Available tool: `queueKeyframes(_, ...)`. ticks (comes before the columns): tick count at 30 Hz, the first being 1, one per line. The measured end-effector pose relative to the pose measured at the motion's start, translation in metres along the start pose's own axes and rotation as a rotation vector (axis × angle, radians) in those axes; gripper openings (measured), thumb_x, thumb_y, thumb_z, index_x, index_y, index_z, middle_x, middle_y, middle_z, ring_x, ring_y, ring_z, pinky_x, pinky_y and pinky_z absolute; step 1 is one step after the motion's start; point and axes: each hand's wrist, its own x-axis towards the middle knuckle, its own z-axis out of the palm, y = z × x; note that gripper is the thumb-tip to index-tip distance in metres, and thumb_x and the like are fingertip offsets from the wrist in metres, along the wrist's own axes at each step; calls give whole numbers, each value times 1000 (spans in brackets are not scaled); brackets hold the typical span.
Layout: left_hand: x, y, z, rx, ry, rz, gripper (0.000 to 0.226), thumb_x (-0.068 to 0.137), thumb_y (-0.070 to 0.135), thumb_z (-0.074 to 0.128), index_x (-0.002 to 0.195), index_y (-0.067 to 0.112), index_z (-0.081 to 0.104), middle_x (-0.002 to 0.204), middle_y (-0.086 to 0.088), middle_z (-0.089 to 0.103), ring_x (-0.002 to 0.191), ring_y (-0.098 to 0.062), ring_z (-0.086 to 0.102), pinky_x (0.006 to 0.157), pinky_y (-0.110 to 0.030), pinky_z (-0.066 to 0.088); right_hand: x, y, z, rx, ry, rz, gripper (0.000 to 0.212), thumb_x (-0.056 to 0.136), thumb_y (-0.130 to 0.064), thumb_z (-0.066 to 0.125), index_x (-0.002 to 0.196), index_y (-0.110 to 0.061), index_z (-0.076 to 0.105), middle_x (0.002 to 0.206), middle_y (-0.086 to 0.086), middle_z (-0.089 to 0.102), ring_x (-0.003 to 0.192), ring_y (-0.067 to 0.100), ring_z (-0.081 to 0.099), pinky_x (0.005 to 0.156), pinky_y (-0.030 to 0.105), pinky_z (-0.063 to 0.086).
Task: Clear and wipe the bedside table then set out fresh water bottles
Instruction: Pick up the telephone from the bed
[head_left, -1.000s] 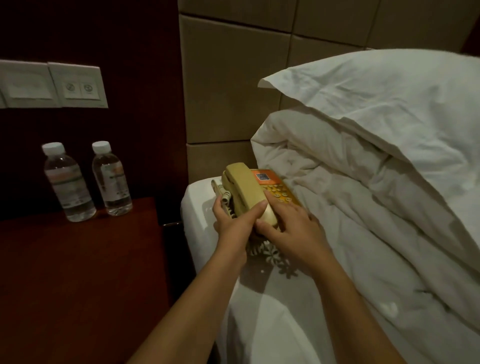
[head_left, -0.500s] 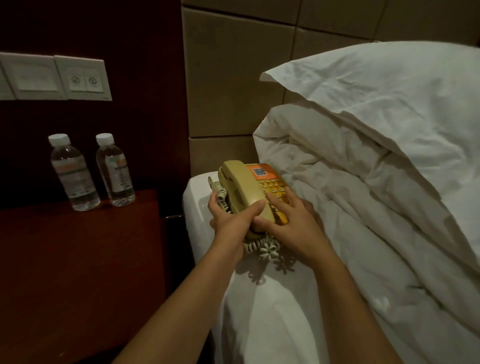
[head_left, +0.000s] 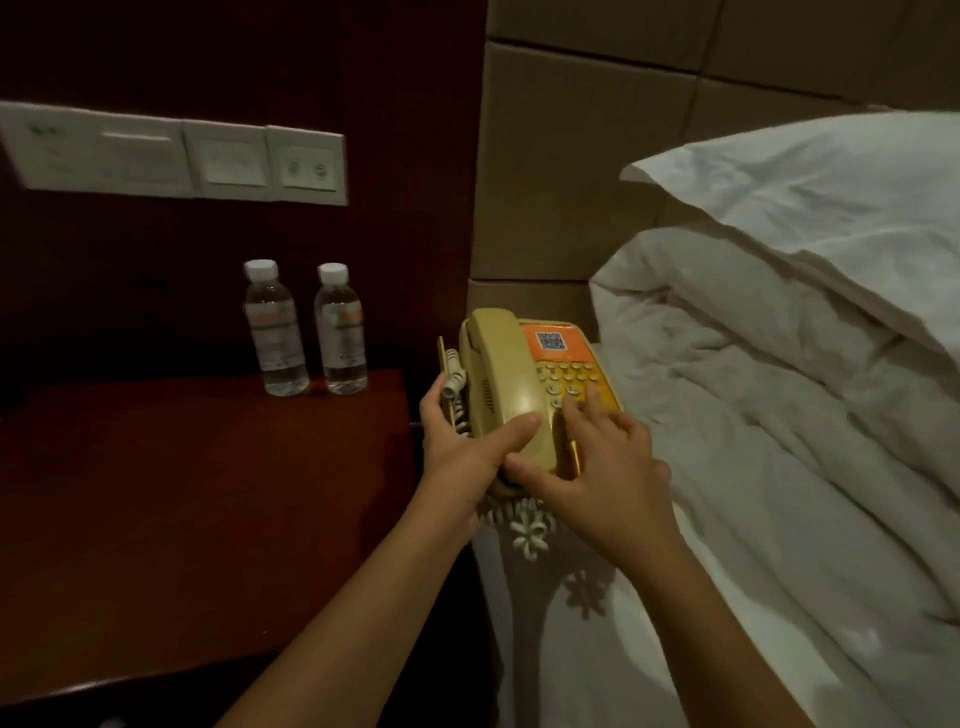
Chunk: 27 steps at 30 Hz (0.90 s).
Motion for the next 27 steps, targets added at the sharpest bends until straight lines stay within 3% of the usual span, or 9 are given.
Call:
queueKeyframes(3,-15,10,-53,24,58,23,100,64,13,86,140,42,27,126,2,52,111,-20,55,78,-38,55,-15,-43,15,20,-131,-49,111,57,-93,25,149,-33,14,160,-7,0,142,26,6,107,58,24)
queueKeyframes(6,-31,15,-111,27,153,1,100,62,13,86,138,43,28,124,0,55,111,-23,57,87,-46,54,-27,-89,36,6,-244,-107,107,62,-91,33,149,-31,15,160,-6,-2,142,26,5,106,57,24)
queueKeyframes(15,-67,41,-266,48,347,-69,98,68,12,83,144,34,26,110,0,57,107,-27,59,90,-46,53,-67,-218,116,75,-375,-239,110,60,-93,30,149,-30,16,160,-1,-4,142,29,7,104,60,24)
queueKeyframes(19,-66,53,-319,146,395,-94,100,60,20,89,141,33,33,120,-6,59,105,-27,62,87,-45,56,-77,-254,142,114,-337,-325,105,66,-90,32,150,-29,13,160,-1,-7,142,28,5,104,58,24)
queueKeyframes(23,-52,67,-363,260,507,-43,122,26,46,95,135,25,46,122,-6,63,100,-25,68,77,-42,59,-73,-269,167,133,-385,-600,98,75,-78,42,151,-30,3,158,-7,-19,145,20,-15,112,54,14)
queueKeyframes(25,-41,68,-389,293,532,-6,120,24,51,95,132,20,51,120,-7,67,98,-24,70,82,-44,58,-63,-270,177,164,-382,-719,95,79,-70,50,151,-32,1,155,-10,-24,143,13,-21,115,48,10)
queueKeyframes(27,-34,73,-407,301,522,30,114,30,52,95,130,16,54,119,-8,68,96,-23,71,84,-43,58,-52,-272,188,246,-394,-718,94,82,-56,59,150,-34,-2,154,-10,-29,142,11,-24,117,43,6)
